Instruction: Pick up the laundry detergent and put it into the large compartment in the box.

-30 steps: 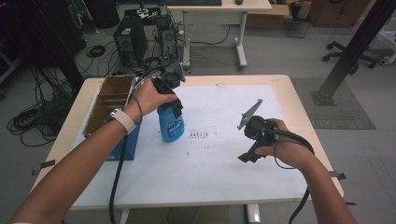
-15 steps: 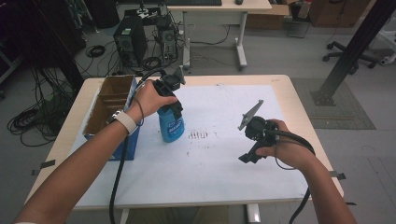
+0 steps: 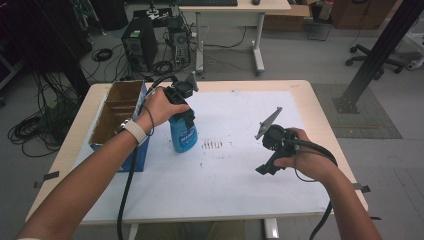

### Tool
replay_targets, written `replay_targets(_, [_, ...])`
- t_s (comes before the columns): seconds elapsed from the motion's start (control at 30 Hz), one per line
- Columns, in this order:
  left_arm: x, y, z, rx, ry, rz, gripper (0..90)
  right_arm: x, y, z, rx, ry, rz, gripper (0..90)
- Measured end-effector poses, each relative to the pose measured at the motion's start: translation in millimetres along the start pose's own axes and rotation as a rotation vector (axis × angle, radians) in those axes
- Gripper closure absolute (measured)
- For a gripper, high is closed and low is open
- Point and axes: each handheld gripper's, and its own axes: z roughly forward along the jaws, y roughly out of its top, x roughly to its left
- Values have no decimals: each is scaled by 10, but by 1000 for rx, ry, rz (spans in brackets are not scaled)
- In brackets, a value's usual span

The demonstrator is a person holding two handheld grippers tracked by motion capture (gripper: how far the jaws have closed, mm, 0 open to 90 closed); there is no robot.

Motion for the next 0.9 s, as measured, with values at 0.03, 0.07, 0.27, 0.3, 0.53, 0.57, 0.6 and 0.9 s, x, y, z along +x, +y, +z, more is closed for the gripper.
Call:
replay_targets(0.03, [0,0,0,0,0,0,190,0,0,1,0,0,0,114])
replay_targets(0.07, [1,-1,1,1,2,1,192,-1,-1,2,0,1,0,114])
replay_targets(0.27, [5,-1,-2,1,2,-1,231,-3,-2,-6,-1,0,2,114])
replay_targets(0.3, [4,-1,0,2,2,0,233,-2,-1,-7,1,-1,1,114])
replay_targets(0.53, [0,-3,-2,1,3,-2,304,-3,-2,-2,1,1,1,114])
replay_targets(0.57, [1,-4,-2,-1,2,-3,311,-3,-1,-2,1,1,1,114])
replay_targets(0.6, [1,-5,-3,-2,2,-4,318,-4,-2,-2,1,0,1,114])
replay_targets(0.9, [0,-6,-8,-5,7,-2,365,-5,-3,0,2,0,3,114])
